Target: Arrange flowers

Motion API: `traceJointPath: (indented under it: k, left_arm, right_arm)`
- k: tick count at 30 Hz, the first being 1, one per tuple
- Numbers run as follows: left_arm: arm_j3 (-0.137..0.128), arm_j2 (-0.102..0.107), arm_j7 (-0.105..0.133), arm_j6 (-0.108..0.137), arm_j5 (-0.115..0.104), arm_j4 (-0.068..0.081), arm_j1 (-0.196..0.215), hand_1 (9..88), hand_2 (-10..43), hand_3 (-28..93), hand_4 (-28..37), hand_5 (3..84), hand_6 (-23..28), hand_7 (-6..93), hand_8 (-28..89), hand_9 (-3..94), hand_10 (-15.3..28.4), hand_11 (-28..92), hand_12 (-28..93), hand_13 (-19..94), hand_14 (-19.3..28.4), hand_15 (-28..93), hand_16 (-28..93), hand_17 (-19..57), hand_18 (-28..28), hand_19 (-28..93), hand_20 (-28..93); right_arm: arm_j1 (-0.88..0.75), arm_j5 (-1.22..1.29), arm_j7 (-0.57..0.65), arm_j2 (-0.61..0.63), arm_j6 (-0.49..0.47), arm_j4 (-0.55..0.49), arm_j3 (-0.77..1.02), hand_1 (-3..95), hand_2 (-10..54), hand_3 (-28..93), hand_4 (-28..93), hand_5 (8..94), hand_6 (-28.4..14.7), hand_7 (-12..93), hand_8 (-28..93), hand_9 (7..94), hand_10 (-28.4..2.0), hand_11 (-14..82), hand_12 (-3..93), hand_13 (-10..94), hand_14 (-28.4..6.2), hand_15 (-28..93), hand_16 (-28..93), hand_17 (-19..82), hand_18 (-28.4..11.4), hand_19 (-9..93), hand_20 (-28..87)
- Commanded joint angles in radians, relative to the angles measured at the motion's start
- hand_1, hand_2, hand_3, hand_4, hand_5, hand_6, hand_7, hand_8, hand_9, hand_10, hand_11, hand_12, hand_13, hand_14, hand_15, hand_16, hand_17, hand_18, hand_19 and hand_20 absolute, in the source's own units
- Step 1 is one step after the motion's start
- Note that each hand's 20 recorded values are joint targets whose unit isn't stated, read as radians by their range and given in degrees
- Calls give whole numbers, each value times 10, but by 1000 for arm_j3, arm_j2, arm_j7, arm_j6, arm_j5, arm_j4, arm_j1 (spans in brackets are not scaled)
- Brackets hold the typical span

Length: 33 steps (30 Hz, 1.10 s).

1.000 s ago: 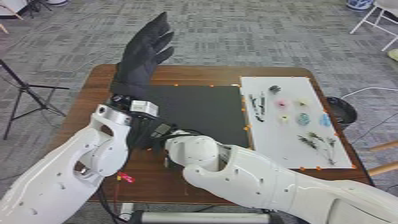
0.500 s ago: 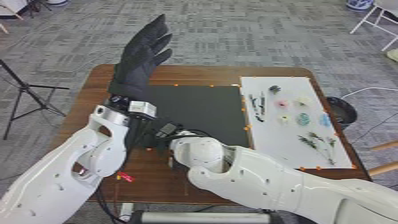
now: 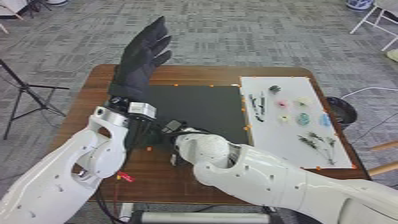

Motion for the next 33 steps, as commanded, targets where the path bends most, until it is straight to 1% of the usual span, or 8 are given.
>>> traceJointPath:
  k: [1,4,7,17,23,24,29,33]
  left_arm:
    - [13,-13,-4,-15,6,0,-19,275,-63,648,-246,226,10,147,-66,152,86,119,230,112,111,139,108,-137,187,331,123]
    - [17,-14,-1,-16,5,-1,-21,276,-63,647,-246,226,10,146,-66,152,87,119,229,112,112,140,109,-137,187,332,123]
    - [23,-14,0,-19,4,3,-30,276,-62,647,-245,226,10,147,-66,152,87,119,229,112,112,141,109,-138,187,332,123]
    - [-4,2,10,-14,-2,-16,8,276,-62,647,-246,226,10,146,-65,152,87,119,229,112,113,142,107,-138,187,332,123]
    - [-17,3,9,-18,1,-21,23,275,-62,646,-246,226,10,147,-66,152,86,118,229,111,113,141,106,-138,187,332,122]
    - [-8,0,7,-13,0,-14,11,275,-62,646,-246,226,10,148,-66,152,87,119,230,111,113,142,107,-138,187,332,122]
    - [-20,-4,-2,-17,1,-14,23,275,-62,647,-246,226,10,147,-66,152,87,119,229,112,113,142,107,-138,187,332,122]
    - [-20,-8,-9,-15,2,-10,21,275,-61,646,-245,226,10,147,-66,152,87,119,229,112,113,142,107,-137,187,331,122]
  right_arm:
    - [64,3,-9,-53,2,74,-28,242,80,932,5,425,34,141,-112,746,-128,566,489,767,-85,905,278,258,-192,653,268]
    - [89,-8,7,-75,-20,109,-38,249,74,932,6,396,35,136,-112,746,-127,561,491,766,-84,905,278,259,-192,651,268]
    - [115,-5,29,-85,-29,149,-49,256,71,932,11,387,34,134,-111,747,-125,558,490,766,-83,906,276,258,-192,649,268]
    - [156,4,93,-73,-42,201,-102,248,84,932,14,393,33,136,-111,751,-126,570,474,767,-82,908,271,261,-191,649,269]
    - [152,6,106,-40,-51,165,-116,242,89,932,16,399,32,137,-112,751,-127,573,472,769,-81,908,271,262,-191,649,268]
    - [145,7,104,-32,-60,159,-105,241,91,932,17,401,31,137,-112,751,-127,574,471,769,-81,908,270,262,-191,650,268]
    - [107,14,131,-2,-56,108,-81,232,98,932,23,411,29,138,-113,752,-128,578,465,771,-82,909,270,262,-191,651,268]
    - [40,24,177,8,-82,83,-17,227,98,932,30,416,26,137,-115,756,-128,581,459,773,-82,909,269,262,-192,651,268]
